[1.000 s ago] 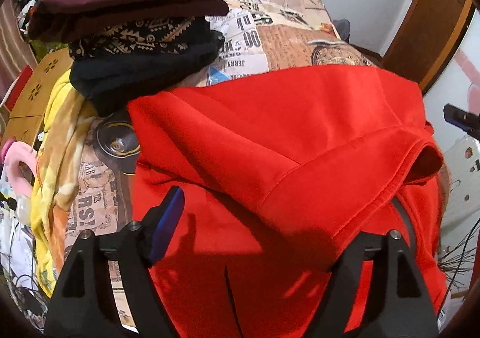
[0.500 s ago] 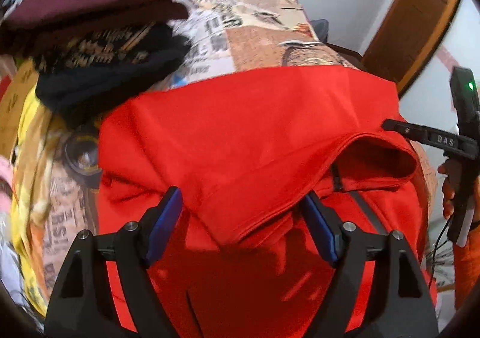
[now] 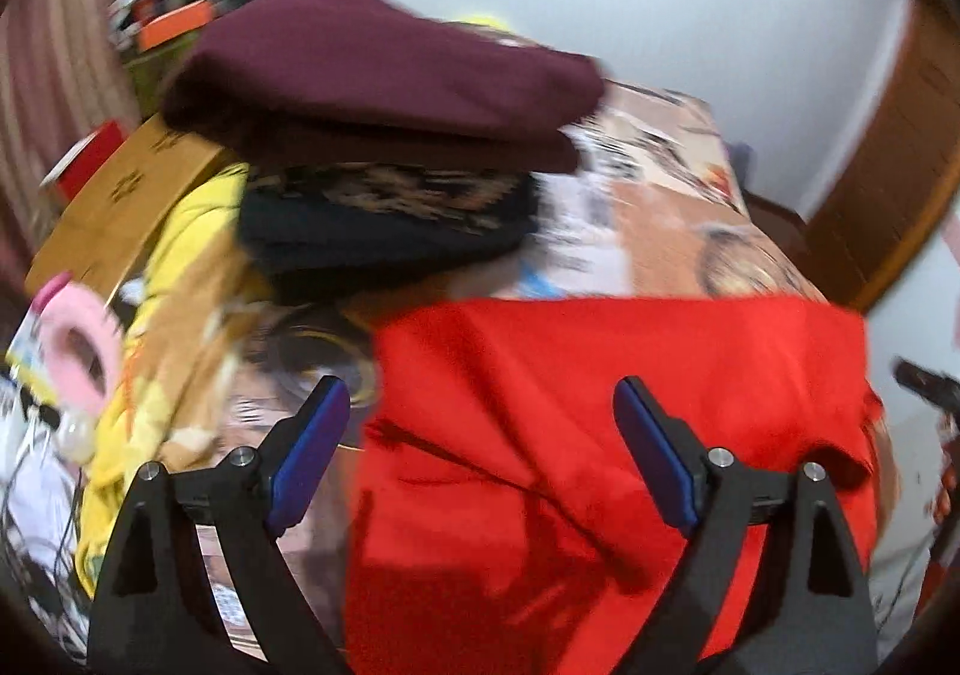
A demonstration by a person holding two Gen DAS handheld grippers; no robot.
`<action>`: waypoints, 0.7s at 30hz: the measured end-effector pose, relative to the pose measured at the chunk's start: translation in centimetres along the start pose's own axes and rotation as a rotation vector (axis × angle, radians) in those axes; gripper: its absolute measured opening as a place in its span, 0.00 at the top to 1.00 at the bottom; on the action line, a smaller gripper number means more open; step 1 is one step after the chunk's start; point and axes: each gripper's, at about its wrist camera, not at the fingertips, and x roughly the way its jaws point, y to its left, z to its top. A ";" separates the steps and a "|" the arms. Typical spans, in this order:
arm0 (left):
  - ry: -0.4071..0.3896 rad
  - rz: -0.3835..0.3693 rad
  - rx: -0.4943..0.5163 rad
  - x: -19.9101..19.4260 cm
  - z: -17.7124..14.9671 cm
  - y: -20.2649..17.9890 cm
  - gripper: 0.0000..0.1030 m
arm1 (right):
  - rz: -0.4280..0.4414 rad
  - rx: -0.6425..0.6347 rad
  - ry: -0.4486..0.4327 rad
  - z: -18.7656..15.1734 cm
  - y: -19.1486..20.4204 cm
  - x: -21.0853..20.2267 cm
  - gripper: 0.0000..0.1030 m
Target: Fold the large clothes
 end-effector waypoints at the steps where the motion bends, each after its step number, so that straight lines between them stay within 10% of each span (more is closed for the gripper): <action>1: -0.002 0.019 -0.026 0.3 0.3 1.1 0.13 | 0.002 0.010 -0.007 0.3 -0.3 -0.2 0.46; 12: 0.153 -0.063 -0.181 8.6 0.3 4.8 0.13 | 0.034 0.072 0.065 1.4 -1.4 3.0 0.46; 18: 0.251 0.080 -0.130 14.6 -1.0 4.6 0.13 | 0.041 0.074 0.125 1.4 -1.4 6.0 0.46; 21: 0.285 0.017 -0.206 16.1 -2.0 6.0 0.13 | 0.042 0.086 0.138 1.3 -2.0 6.8 0.45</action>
